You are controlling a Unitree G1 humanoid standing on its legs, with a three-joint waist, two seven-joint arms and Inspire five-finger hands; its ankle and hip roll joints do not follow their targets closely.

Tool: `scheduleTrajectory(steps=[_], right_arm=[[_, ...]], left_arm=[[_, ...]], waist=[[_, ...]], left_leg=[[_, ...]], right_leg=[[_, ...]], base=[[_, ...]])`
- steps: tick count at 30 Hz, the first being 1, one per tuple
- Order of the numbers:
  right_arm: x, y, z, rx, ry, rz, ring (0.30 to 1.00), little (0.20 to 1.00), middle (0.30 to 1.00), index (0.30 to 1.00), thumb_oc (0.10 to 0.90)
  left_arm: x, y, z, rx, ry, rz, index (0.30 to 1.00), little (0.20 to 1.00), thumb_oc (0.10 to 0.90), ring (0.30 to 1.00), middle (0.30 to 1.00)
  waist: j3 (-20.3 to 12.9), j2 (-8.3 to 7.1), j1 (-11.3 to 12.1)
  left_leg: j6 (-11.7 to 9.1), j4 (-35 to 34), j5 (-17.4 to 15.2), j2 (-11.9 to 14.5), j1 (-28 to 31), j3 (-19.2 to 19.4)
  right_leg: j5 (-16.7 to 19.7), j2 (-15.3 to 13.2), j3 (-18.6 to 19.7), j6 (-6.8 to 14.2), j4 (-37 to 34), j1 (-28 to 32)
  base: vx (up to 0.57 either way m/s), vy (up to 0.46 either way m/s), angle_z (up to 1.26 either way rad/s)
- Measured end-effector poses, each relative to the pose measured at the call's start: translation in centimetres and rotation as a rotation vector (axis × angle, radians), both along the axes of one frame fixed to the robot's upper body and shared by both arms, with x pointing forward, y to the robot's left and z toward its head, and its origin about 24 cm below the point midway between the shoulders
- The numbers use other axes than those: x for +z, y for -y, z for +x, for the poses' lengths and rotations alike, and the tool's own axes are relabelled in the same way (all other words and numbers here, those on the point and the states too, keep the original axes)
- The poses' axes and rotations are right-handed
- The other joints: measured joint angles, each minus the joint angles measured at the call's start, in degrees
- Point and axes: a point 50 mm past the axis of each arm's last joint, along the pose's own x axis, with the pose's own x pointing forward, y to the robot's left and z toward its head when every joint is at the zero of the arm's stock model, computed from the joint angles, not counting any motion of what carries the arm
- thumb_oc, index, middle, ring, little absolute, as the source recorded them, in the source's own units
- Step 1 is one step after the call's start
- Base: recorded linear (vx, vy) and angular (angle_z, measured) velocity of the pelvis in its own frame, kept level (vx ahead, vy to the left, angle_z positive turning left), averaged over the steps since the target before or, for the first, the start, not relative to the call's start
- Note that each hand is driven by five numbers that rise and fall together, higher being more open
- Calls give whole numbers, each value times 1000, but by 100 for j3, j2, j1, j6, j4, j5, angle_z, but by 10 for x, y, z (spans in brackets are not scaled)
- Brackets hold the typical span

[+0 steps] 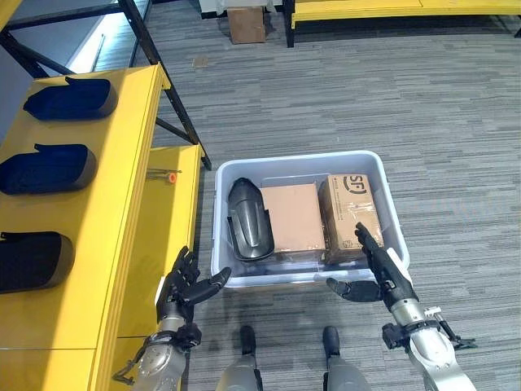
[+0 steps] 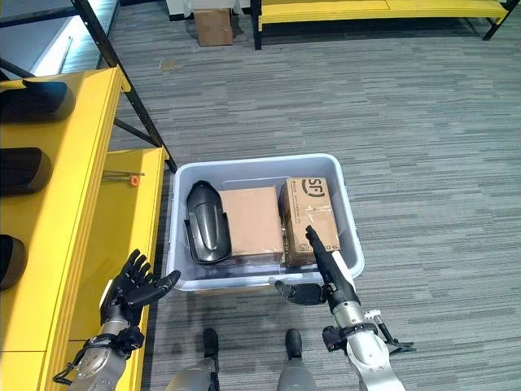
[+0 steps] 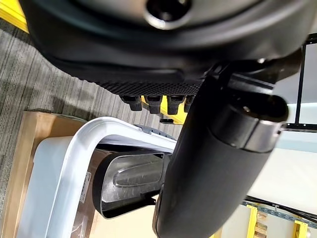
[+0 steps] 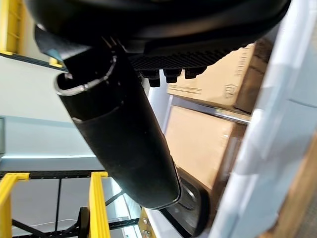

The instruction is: Move parts from the plastic box to the shelf.

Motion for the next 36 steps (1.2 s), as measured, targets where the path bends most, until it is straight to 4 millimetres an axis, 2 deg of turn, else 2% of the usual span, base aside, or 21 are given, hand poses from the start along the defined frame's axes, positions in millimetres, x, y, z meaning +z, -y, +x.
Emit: scheduleTrajectory(steps=[2,7,11,12,15,16,17,19,22,23,25,26,28,32,36], right_arm=[[4,1,3,4,15,-11,1000,1000,1000,1000,900],[25,16,11,57,74,-214,1000,1000,1000,1000,900],[79,27,34,139,244,-451,1000,1000,1000,1000,900],[104,26,46,137,342,-489,1000,1000,1000,1000,900],[149,20,62,250,452,-697,1000,1000,1000,1000,900],[156,18,64,267,467,-724,1000,1000,1000,1000,900],[161,15,66,277,490,-728,1000,1000,1000,1000,900],[175,12,71,317,507,-819,1000,1000,1000,1000,900],[193,9,79,349,536,-965,1000,1000,1000,1000,900],[208,5,83,348,581,-1048,1000,1000,1000,1000,900],[222,-5,89,370,632,-1153,1000,1000,1000,1000,900],[228,-9,91,376,657,-1197,1000,1000,1000,1000,900],[237,-19,94,396,704,-1277,1000,1000,1000,1000,900],[239,-32,96,462,725,-1419,1000,1000,1000,1000,900],[236,-32,98,497,693,-1523,1000,1000,1000,1000,900]], left_arm=[[-1,1,-1,-2,-4,-2,1000,1000,900,1000,1000],[-1,0,-2,0,-4,-1,1000,1000,900,1000,1000],[3,1,-3,-22,13,-8,1000,1000,900,1000,1000],[4,0,-4,-25,15,-5,1000,1000,900,1000,1000],[7,-3,-4,-69,16,23,1000,1000,900,1000,1000],[7,-4,-4,-70,15,29,1000,1000,900,1000,1000],[7,-7,-6,-71,8,38,1000,1000,900,1000,1000],[11,-8,-5,-79,22,44,1000,1000,900,1000,1000],[15,-13,-4,-80,28,46,1000,1000,900,1000,1000],[20,-16,0,-89,41,68,1000,1000,900,1000,1000],[23,-20,2,-84,49,84,1000,1000,900,1000,1000],[25,-21,4,-90,57,93,1000,1000,900,1000,1000],[31,-21,7,-84,84,94,1000,1000,900,1000,1000],[41,-17,12,-99,130,93,1000,1000,900,1000,1000],[48,-18,15,-96,164,98,1000,1000,900,1000,1000]], waist=[[6,-39,-4],[4,-148,13],[5,-226,19],[-2,-294,173],[6,-320,309],[9,-346,383],[17,-397,565],[77,-444,654],[184,-500,884],[354,-531,1049],[570,-536,1130],[649,-539,1133],[821,-606,1294],[1161,-633,1458],[1193,-642,1562]], left_leg=[[-14,0,5,24,-1,-1],[-21,126,-30,110,-206,-56],[-25,283,-39,120,-413,-227],[-31,326,-41,141,-528,-251],[-95,434,16,158,-799,-403],[-102,434,39,168,-820,-474],[-108,438,42,183,-861,-519],[-121,512,44,197,-980,-602],[-156,564,94,179,-1229,-874],[-171,615,106,170,-1375,-980],[-182,634,130,155,-1448,-1061],[-188,640,141,146,-1511,-1128],[-187,663,148,116,-1688,-1167],[-171,684,170,19,-1796,-1244],[-167,693,173,-47,-1992,-1324]], right_leg=[[-26,18,-3,26,-2,-2],[-19,100,-21,-6,-7,-108],[-8,113,-166,-21,-7,-152],[10,142,-214,-38,-7,-202],[63,170,-352,-46,-5,-363],[58,192,-381,-49,-5,-343],[32,217,-476,-56,-5,-329],[29,234,-519,-68,-7,-390],[16,267,-789,-86,-5,-455],[11,281,-866,-93,-5,-510],[12,277,-969,-93,-5,-529],[11,282,-997,-96,-4,-560],[8,261,-1043,-108,-3,-695],[6,187,-1144,-74,-3,-738],[-25,148,-1263,-44,-2,-862]], base=[[13,37,-1],[28,4,5],[-4,-28,16],[-49,-65,13],[-39,-53,21],[-40,-69,31],[-36,-74,18],[-17,-63,25],[-34,-66,40],[-26,-75,29],[-12,-45,25],[-1,-20,27],[-14,-35,17],[-4,-31,13],[6,-34,13]])
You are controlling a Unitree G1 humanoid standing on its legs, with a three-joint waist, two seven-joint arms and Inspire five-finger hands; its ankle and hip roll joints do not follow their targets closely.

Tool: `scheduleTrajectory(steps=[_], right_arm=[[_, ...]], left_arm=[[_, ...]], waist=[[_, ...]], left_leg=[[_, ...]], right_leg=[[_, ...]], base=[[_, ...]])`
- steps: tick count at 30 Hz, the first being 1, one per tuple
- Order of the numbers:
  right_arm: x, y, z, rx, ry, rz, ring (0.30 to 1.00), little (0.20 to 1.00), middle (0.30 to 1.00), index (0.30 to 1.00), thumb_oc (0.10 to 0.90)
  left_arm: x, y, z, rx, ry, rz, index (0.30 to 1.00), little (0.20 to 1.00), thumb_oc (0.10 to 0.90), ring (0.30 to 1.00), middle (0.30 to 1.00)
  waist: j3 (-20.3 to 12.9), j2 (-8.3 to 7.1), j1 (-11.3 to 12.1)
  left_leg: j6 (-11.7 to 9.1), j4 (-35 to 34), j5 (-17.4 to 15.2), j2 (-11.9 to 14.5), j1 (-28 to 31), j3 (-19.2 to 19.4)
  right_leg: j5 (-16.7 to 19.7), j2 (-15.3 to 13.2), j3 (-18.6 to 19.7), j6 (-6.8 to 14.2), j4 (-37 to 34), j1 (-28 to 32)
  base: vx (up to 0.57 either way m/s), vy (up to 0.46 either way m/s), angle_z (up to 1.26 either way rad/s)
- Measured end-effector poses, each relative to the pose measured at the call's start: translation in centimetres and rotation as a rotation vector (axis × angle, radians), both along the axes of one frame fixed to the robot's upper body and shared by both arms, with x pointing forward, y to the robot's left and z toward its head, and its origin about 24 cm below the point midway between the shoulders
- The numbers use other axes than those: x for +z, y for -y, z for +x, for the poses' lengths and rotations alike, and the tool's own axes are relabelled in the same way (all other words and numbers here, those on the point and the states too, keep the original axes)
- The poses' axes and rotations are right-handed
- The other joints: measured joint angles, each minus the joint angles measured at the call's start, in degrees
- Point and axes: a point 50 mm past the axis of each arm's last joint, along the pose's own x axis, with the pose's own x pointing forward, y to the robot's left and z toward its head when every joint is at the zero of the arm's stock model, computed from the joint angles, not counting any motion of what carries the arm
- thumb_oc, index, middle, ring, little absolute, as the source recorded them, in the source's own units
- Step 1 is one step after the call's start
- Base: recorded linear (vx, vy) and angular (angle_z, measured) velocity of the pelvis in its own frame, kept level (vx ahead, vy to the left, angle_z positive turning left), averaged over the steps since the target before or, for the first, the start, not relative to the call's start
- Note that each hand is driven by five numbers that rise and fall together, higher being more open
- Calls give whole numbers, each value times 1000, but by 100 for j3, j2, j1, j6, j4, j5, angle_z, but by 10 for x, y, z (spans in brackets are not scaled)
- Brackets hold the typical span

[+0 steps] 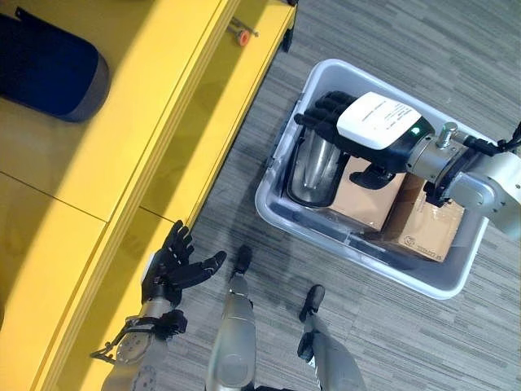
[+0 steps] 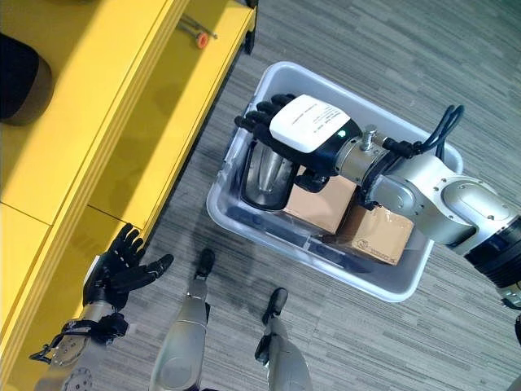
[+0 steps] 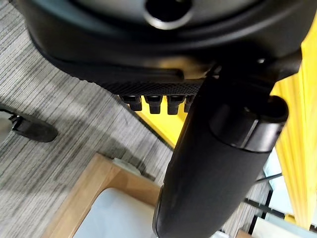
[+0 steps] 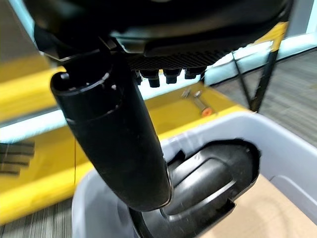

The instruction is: Move parts from the plastic box to the shelf.

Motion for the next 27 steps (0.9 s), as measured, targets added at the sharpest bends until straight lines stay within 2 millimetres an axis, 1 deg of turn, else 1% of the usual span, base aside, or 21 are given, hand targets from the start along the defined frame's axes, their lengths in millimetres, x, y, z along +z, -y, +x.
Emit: scheduleTrajectory(steps=[3,4,9,11,16,20,27], right_arm=[[-3,6,3,-37,-4,-56,1000,1000,1000,1000,900],[-2,10,3,-52,9,-76,1000,1000,1000,1000,900],[-6,20,5,-97,-3,-125,1000,1000,1000,1000,900],[-7,23,8,-118,7,-192,1000,1000,1000,1000,900],[-7,30,12,-154,11,-275,1000,1000,1000,1000,900],[-1,28,13,-152,35,-282,1000,1000,1000,1000,900],[3,36,16,-190,63,-315,1000,1000,1000,1000,900]], left_arm=[[5,-1,5,16,27,3,1000,1000,900,1000,1000],[7,-3,5,27,40,6,1000,1000,900,1000,1000],[8,-3,6,31,41,7,1000,1000,900,1000,1000],[9,-4,6,42,49,10,1000,1000,900,1000,1000],[11,-5,6,42,60,16,1000,1000,900,1000,1000],[12,-6,7,44,63,21,1000,1000,900,1000,1000],[20,-7,12,48,89,40,1000,1000,900,1000,1000]], waist=[[2,3,0],[11,17,-21],[21,31,-17],[23,35,-20],[62,73,-19],[91,70,-35],[110,68,-30]], left_leg=[[1,3,1,-22,-86,-57],[4,4,4,-53,-135,-132],[5,2,4,-87,-195,-167],[0,5,10,-100,-327,-187],[-8,4,33,-103,-500,-289],[-1,4,39,-148,-576,-286],[-1,14,39,-163,-683,-327]], right_leg=[[-26,-9,-52,3,0,-41],[-45,-22,-143,16,-1,-55],[-73,-43,-178,33,-1,-87],[-76,-33,-192,32,-1,-208],[-89,-27,-298,32,0,-322],[-107,-61,-304,52,0,-396],[-122,-59,-352,67,0,-463]], base=[[7,-33,15],[17,-65,18],[8,-48,7],[1,-65,3],[11,-46,10],[16,-34,2],[22,-49,3]])
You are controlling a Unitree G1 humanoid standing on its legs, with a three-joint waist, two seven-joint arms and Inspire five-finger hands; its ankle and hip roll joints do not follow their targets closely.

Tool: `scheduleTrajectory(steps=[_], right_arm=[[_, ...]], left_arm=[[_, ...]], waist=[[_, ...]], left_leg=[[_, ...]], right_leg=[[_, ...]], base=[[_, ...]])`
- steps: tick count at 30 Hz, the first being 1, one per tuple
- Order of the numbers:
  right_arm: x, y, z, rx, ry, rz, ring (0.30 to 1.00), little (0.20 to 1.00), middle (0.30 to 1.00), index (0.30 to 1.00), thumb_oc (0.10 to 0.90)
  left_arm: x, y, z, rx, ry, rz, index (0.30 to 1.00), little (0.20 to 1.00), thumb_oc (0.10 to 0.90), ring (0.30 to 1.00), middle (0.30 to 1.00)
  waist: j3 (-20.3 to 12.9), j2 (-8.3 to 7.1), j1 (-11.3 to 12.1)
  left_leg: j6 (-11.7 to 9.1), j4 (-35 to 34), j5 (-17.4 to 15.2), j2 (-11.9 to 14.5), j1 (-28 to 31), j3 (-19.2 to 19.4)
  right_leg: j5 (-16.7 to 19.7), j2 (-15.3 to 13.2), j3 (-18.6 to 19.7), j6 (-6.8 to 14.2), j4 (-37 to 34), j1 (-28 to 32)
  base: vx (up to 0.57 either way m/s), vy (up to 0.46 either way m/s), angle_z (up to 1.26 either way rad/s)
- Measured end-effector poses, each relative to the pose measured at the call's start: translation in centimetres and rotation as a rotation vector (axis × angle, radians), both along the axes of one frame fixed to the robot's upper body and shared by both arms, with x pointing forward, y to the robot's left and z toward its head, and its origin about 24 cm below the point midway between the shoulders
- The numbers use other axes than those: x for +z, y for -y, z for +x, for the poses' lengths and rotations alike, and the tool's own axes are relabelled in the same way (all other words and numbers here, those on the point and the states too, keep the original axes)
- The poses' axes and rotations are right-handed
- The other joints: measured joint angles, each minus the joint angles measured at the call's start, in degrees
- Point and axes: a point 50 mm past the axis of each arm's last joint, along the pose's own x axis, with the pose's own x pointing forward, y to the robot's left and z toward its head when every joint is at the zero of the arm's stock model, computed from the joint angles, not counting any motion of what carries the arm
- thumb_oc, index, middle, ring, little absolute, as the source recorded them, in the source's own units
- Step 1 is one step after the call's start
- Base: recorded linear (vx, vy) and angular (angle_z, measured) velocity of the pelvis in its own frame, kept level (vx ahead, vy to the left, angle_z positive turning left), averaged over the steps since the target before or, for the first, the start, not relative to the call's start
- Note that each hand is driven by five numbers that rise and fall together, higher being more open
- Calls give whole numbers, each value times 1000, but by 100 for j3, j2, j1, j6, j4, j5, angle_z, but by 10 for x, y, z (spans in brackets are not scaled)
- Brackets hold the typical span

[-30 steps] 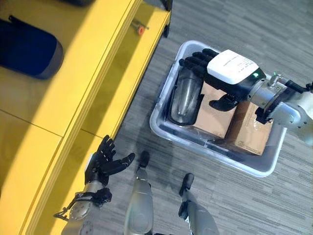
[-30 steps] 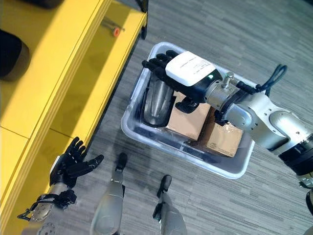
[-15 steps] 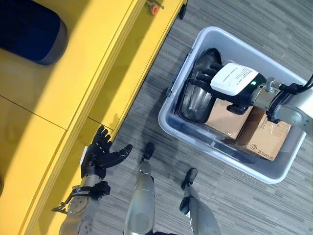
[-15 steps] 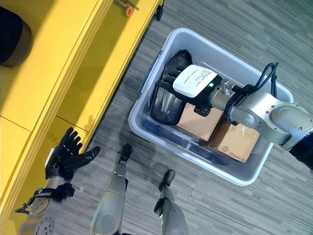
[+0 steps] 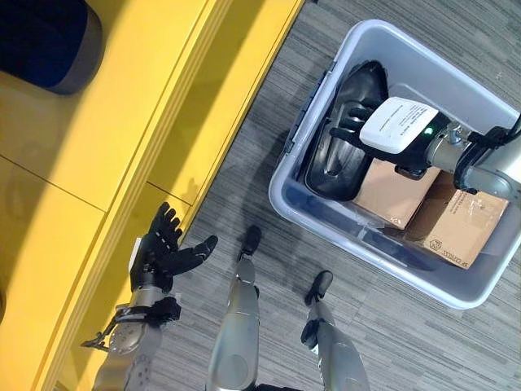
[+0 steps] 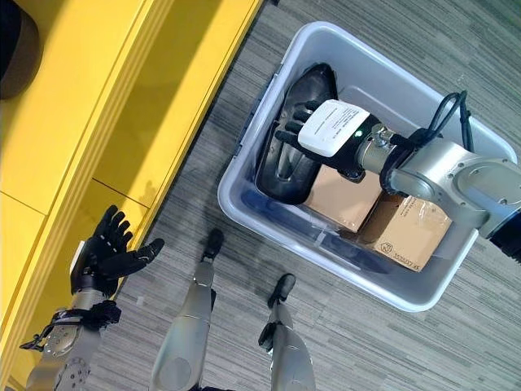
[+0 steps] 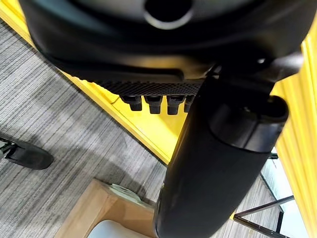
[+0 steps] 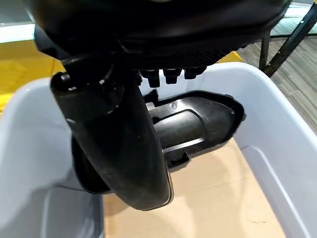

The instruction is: Move parts from the plastic box to the shelf.

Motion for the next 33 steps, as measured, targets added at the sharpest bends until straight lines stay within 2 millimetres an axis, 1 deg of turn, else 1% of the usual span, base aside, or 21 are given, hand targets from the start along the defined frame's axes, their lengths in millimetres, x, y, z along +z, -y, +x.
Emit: scheduleTrajectory(steps=[4,8,11,13,15,19,22,26,27,31,33], right_arm=[[-5,3,0,-8,-13,-22,1000,1000,1000,1000,900],[4,1,0,-1,26,-56,1000,1000,1000,1000,900],[5,2,1,0,41,-59,1000,1000,1000,1000,900],[6,6,2,-18,51,-71,1000,1000,1000,1000,900],[7,8,3,-24,64,-80,1000,1000,1000,1000,900],[8,9,3,-22,75,-78,1000,1000,1000,1000,900],[10,11,4,-31,82,-79,1000,1000,1000,1000,900],[13,16,5,-37,104,-68,1000,1000,1000,1000,900],[15,19,4,-37,120,-63,1000,1000,1000,1000,900],[19,25,1,-42,147,-66,1000,1000,1000,1000,900],[22,26,0,-42,163,-70,1000,1000,1000,1000,900]], left_arm=[[2,0,1,4,11,1,1000,1000,900,1000,1000],[3,0,2,7,22,2,1000,1000,900,1000,1000],[5,0,2,5,34,2,1000,1000,900,1000,1000],[8,1,3,2,47,2,1000,1000,900,1000,1000],[8,1,3,10,52,1,1000,1000,900,1000,1000],[11,1,3,18,65,2,1000,1000,900,1000,1000],[14,2,4,13,78,2,1000,1000,900,1000,1000],[15,2,4,12,86,3,1000,1000,900,1000,1000],[15,2,4,12,89,3,1000,1000,900,1000,1000],[17,2,4,14,99,4,1000,1000,900,1000,1000],[18,0,4,18,110,10,1000,1000,900,1000,1000]], waist=[[0,-1,-11],[10,-18,20],[12,-16,-3],[12,-16,-3],[12,-16,23],[12,-16,-3],[12,-15,6],[14,-10,4],[14,-6,-13],[20,10,-64],[19,11,-131]], left_leg=[[-9,7,9,-14,-131,-114],[-7,15,23,-44,-299,-132],[-6,26,23,-94,-347,-196],[-6,34,23,-117,-414,-255],[-6,34,24,-138,-461,-258],[-1,111,27,-209,-632,-256],[-1,126,27,-214,-703,-269],[-1,197,28,-215,-857,-276],[-1,248,27,-219,-975,-278],[0,313,28,-265,-1120,-360],[3,354,30,-323,-1211,-380]], right_leg=[[-22,5,-124,-5,0,-60],[-28,-15,-144,3,1,-204],[-70,-47,-211,35,1,-207],[-93,-53,-292,40,1,-229],[-112,-74,-308,47,21,-277],[-141,-135,-322,77,79,-427],[-163,-136,-359,83,96,-479],[-230,-152,-360,88,262,-660],[-294,-175,-355,88,414,-818],[-453,-256,-361,101,760,-1069],[-608,-364,-353,127,1113,-1293]], base=[[21,-36,12],[21,-44,5],[24,-39,13],[16,-24,15],[11,-25,6],[7,-18,3],[11,-28,5],[2,-20,0],[0,0,0],[-3,-2,4],[-3,-13,6]])
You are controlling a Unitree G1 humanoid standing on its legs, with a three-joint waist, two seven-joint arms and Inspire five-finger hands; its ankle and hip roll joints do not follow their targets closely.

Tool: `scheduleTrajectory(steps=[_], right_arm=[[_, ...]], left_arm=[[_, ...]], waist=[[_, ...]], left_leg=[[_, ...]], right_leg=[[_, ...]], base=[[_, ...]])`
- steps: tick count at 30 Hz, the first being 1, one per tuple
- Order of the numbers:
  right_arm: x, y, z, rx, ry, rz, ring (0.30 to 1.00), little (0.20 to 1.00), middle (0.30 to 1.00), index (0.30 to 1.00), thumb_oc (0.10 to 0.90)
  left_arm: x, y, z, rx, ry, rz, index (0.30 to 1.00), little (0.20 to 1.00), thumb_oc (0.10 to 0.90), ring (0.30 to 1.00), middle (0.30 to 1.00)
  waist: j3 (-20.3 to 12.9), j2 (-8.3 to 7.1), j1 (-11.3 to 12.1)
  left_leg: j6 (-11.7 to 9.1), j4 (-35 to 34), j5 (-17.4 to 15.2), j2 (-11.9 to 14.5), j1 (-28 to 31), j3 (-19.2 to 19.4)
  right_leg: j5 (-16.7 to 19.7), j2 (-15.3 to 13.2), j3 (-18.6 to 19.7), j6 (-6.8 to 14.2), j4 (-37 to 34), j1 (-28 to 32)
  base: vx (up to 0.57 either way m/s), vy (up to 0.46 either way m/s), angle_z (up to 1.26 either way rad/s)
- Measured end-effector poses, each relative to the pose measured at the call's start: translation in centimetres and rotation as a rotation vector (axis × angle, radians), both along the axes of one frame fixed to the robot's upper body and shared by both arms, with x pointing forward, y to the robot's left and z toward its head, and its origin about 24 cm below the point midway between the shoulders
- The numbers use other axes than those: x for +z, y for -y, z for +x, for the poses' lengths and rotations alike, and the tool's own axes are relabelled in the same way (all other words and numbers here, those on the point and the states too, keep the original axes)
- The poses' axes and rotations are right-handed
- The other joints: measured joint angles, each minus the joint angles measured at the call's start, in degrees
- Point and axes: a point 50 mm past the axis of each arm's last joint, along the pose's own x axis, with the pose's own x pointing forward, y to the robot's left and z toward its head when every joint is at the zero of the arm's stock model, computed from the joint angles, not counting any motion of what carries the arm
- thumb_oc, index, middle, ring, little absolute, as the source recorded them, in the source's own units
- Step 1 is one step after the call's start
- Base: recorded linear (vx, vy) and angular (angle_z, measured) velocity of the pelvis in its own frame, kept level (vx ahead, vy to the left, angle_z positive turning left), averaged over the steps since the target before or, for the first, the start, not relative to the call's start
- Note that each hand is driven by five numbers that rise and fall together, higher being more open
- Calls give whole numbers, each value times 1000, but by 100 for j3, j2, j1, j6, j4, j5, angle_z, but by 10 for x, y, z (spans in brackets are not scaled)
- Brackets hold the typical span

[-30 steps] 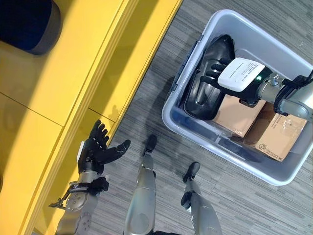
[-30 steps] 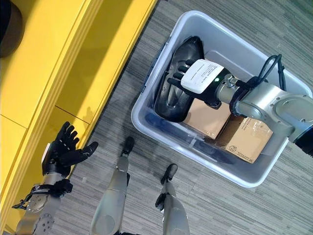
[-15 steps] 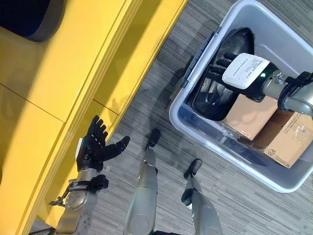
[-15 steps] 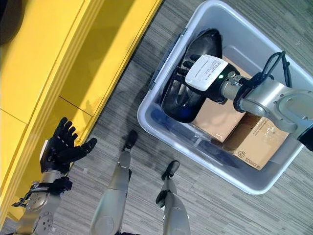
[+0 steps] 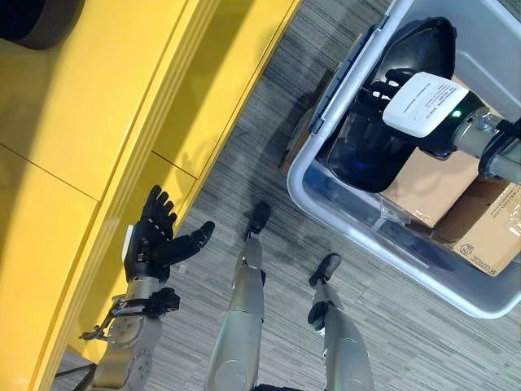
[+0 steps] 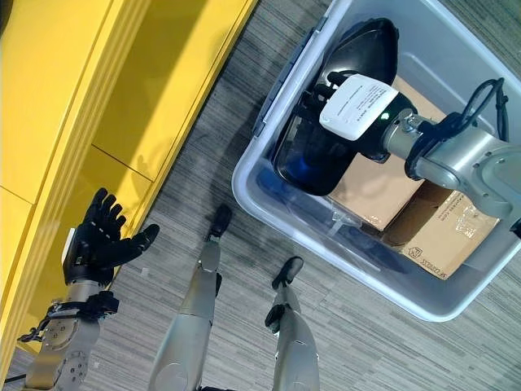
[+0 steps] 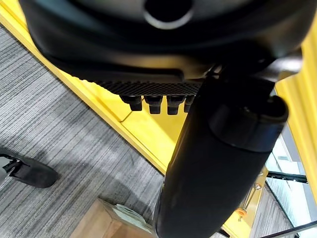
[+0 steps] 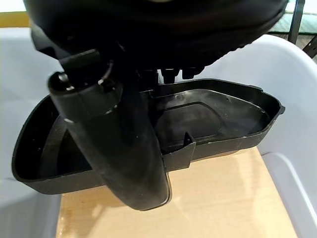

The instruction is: Move parts from the plastic box to the shelf.

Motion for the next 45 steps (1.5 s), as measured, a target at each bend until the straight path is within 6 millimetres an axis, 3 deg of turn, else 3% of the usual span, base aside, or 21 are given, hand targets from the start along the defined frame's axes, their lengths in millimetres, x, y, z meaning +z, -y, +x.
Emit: scheduleTrajectory(steps=[17,22,23,24,25,26,38,45], right_arm=[[10,8,-2,2,70,47,1000,1000,1000,1000,900],[8,6,2,5,68,66,1000,1000,1000,1000,900],[5,7,5,-2,60,76,838,838,838,838,784],[3,6,8,-4,59,84,347,347,347,347,433],[3,5,9,-2,60,89,347,347,347,347,433],[5,4,9,1,66,92,300,300,300,300,400],[10,2,10,24,104,119,300,300,300,300,400],[-28,17,7,-53,0,213,300,300,300,300,400]], left_arm=[[9,-9,0,20,24,46,1000,1000,900,1000,1000],[10,-10,0,18,25,61,1000,1000,900,1000,1000],[10,-10,0,17,26,60,1000,1000,900,1000,1000],[11,-10,1,17,27,60,1000,1000,900,1000,1000],[11,-10,1,17,28,61,1000,1000,900,1000,1000],[11,-10,1,18,29,61,1000,1000,900,1000,1000],[12,-10,1,18,40,60,1000,1000,900,1000,1000],[5,1,6,-32,4,50,1000,1000,900,1000,1000]], waist=[[-9,21,-52],[-15,32,-29],[-16,35,-35],[-16,35,-34],[-17,36,-29],[-18,38,-31],[-95,45,21],[-162,22,169]], left_leg=[[48,105,55,-105,-385,51],[49,127,56,-79,-390,64],[49,141,56,-76,-391,65],[49,145,56,-76,-398,65],[47,156,57,-74,-422,66],[43,178,60,-72,-463,68],[23,204,162,-66,-481,15],[72,212,126,-79,-60,-60]], right_leg=[[-648,-347,265,-53,1548,-1065],[-668,-329,294,-80,1624,-1120],[-674,-327,296,-86,1646,-1124],[-677,-331,299,-88,1669,-1139],[-678,-330,311,-90,1695,-1171],[-680,-330,319,-94,1727,-1220],[-688,-328,333,-136,1879,-1277],[-481,-243,144,-53,1338,-512]], base=[[4,-16,1],[-10,-7,0],[0,0,0],[0,0,0],[0,0,0],[-26,-10,-4],[-11,4,0],[-31,33,6]])
